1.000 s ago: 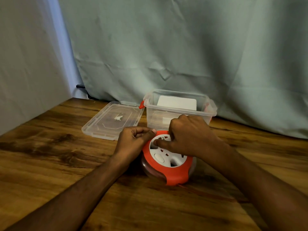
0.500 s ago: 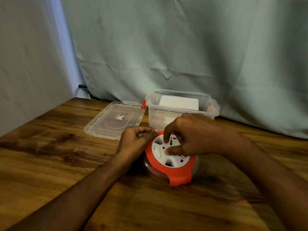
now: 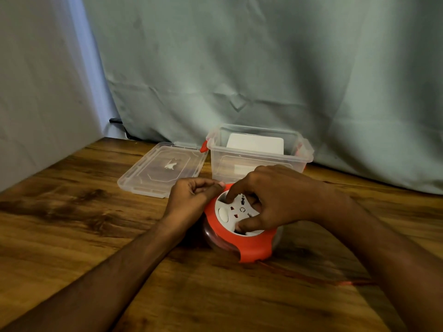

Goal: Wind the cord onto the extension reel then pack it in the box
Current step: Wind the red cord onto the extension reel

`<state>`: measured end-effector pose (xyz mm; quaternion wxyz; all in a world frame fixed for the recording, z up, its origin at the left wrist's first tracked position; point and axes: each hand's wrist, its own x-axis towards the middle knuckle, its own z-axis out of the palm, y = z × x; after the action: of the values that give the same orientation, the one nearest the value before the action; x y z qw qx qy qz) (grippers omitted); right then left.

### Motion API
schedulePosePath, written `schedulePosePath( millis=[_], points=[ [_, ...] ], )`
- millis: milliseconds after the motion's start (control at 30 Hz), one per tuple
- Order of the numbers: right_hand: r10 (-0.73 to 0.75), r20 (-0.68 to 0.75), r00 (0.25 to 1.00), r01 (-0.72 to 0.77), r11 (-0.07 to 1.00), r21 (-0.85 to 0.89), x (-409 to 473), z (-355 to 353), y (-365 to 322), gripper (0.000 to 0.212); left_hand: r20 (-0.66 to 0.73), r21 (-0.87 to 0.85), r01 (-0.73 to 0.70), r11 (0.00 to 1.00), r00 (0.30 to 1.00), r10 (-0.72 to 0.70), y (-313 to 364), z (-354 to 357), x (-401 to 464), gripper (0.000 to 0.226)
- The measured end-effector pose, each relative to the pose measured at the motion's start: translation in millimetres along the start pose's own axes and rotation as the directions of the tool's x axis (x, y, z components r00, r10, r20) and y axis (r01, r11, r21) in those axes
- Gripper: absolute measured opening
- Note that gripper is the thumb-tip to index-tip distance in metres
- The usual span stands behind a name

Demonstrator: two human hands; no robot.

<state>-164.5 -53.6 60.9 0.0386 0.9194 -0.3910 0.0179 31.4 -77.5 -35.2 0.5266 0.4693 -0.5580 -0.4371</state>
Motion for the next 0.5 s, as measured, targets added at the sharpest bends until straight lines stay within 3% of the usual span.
schedulePosePath(
  millis=[267,500],
  points=[
    [0.061,-0.136,0.989,-0.077,0.991,-0.111,7.0,16.0,0.6,0.071,0.002,0.006,0.0,1.0,1.0,0.0,0.8,-0.8,-1.0,0.017],
    [0.224,-0.295,0.929,-0.278,0.948,-0.155,14.6,31.9,-6.8,0.069,0.027,-0.003,0.005,1.0,1.0,-0.005,-1.8,-1.1,0.1,0.017]
  ],
)
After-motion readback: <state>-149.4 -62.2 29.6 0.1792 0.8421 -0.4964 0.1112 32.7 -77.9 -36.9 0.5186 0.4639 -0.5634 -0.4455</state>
